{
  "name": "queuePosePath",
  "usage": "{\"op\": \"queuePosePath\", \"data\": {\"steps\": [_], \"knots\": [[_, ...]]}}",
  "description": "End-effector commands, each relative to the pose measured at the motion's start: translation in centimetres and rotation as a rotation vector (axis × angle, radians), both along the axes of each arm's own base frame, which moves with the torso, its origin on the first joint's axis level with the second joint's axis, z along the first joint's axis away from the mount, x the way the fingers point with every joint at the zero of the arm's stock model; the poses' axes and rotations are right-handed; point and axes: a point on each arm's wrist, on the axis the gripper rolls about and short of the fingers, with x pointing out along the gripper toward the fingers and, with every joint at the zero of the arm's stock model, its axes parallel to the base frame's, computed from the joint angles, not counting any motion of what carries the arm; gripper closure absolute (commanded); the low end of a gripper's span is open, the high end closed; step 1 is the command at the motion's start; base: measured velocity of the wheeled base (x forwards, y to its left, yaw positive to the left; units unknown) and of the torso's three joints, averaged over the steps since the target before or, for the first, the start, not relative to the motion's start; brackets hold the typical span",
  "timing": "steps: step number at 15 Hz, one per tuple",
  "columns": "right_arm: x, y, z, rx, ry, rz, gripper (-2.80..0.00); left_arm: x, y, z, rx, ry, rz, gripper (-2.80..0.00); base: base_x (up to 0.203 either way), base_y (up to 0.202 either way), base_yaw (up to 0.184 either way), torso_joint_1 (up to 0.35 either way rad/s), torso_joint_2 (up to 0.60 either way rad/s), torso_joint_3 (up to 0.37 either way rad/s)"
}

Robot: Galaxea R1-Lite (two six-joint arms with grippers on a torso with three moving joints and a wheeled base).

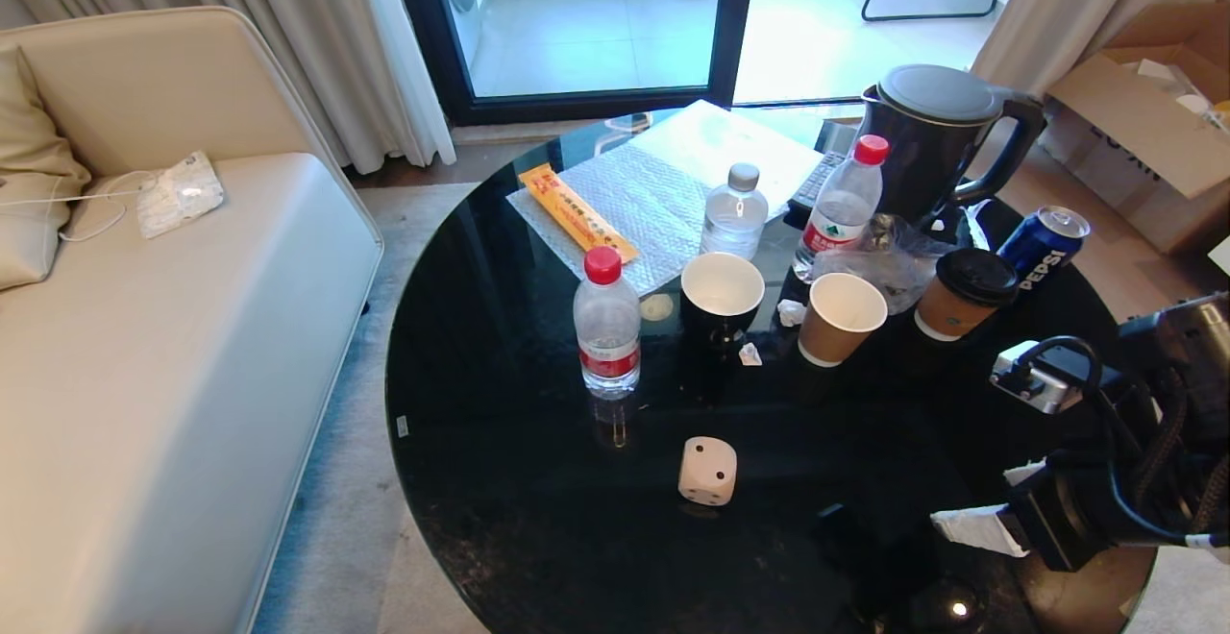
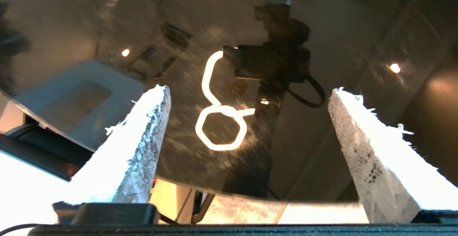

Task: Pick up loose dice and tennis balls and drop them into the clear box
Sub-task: Pick up the ball on the floor

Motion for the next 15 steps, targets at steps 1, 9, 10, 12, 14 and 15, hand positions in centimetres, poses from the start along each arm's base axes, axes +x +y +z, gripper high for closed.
{"op": "queuePosePath", "data": {"steps": [1,9,10,12,14,15], "knots": [[-1.3,-0.5,0.5,0.018,-0.03,-0.026,-2.8,0.0,0.0,0.0,-0.001,0.0,0.001,0.0,0.0,0.0,0.0,0.0,0.0,0.0],[-4.6,-1.5,3.0,0.171,-0.143,-0.168,-2.8,0.0,0.0,0.0,-0.001,0.0,0.001,0.0,0.0,0.0,0.0,0.0,0.0,0.0],[-5.1,-1.6,3.5,0.199,-0.162,-0.192,-2.8,0.0,0.0,0.0,-0.001,0.0,0.001,0.0,0.0,0.0,0.0,0.0,0.0,0.0],[-7.0,-2.2,4.2,0.25,-0.219,-0.232,-2.8,0.0,0.0,0.0,-0.001,0.0,0.001,0.0,0.0,0.0,0.0,0.0,0.0,0.0],[-9.0,-2.6,3.9,0.295,-0.251,-0.266,-2.8,0.0,0.0,0.0,-0.001,0.001,0.001,0.0,0.0,0.0,0.0,0.0,0.0,0.0],[-9.8,-2.8,3.7,0.307,-0.266,-0.277,0.0,0.0,0.0,0.0,-0.001,0.0,0.001,0.0,0.0,0.0,0.0,0.0,0.0,0.0]]}}
